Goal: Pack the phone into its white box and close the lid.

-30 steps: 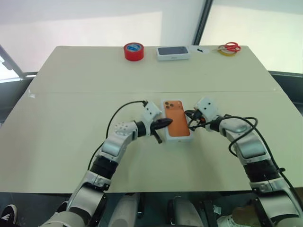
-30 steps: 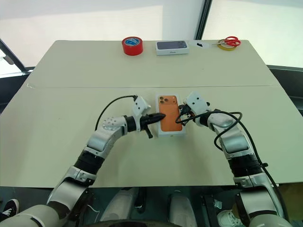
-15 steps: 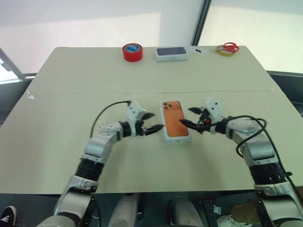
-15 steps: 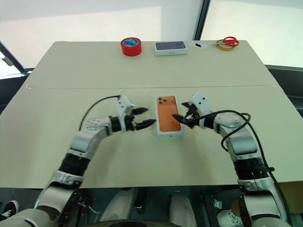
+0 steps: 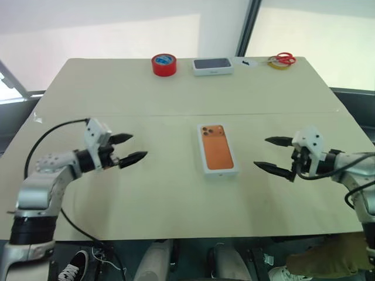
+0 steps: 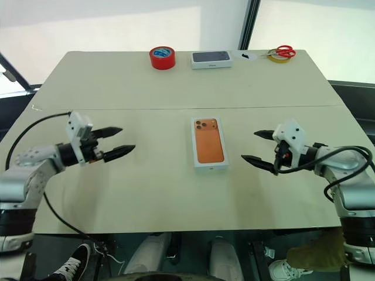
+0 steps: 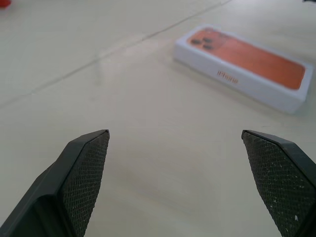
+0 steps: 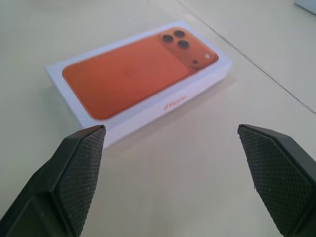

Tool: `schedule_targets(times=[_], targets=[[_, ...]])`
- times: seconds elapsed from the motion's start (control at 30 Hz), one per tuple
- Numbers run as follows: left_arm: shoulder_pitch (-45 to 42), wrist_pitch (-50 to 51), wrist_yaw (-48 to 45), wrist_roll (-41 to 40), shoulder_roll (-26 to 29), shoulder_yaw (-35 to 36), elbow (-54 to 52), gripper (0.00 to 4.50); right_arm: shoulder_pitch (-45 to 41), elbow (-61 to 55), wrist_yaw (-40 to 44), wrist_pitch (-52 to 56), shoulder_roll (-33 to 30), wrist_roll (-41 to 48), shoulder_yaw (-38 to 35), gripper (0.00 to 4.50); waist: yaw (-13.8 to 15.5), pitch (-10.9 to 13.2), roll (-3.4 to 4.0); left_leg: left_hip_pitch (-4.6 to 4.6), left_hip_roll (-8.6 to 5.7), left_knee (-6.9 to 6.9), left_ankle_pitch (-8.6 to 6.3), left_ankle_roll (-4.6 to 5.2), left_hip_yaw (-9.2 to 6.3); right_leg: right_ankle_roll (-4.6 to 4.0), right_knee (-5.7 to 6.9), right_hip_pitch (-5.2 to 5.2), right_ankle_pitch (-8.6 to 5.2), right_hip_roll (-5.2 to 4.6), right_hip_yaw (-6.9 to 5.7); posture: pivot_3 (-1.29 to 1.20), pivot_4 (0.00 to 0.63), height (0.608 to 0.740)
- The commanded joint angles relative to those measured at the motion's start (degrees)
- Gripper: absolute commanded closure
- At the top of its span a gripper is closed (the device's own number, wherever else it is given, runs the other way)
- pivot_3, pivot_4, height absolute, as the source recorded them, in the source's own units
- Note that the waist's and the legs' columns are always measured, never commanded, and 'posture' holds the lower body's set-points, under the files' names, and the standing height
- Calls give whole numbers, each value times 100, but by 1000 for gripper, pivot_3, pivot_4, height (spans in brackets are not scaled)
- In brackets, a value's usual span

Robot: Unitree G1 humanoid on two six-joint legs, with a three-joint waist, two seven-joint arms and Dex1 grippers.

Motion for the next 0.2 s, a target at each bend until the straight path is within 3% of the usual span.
schedule_targets(times=[0.03,0.2], targets=[[141,-126,-18,-95,186,382,49,0,92,98,18,-276,-159,-49,-291,14,13,0,-1,0,0,0,0,0,0,-1,-1,0,-1,-1,0,0,150,738],[155,-480,85,125,290,487,448,0,48,269,-56,-396,-151,-81,-248,14,-1,0,0,0,0,-2,-2,1,0,-5,-5,-1,-2,-1,0,0,150,738]])
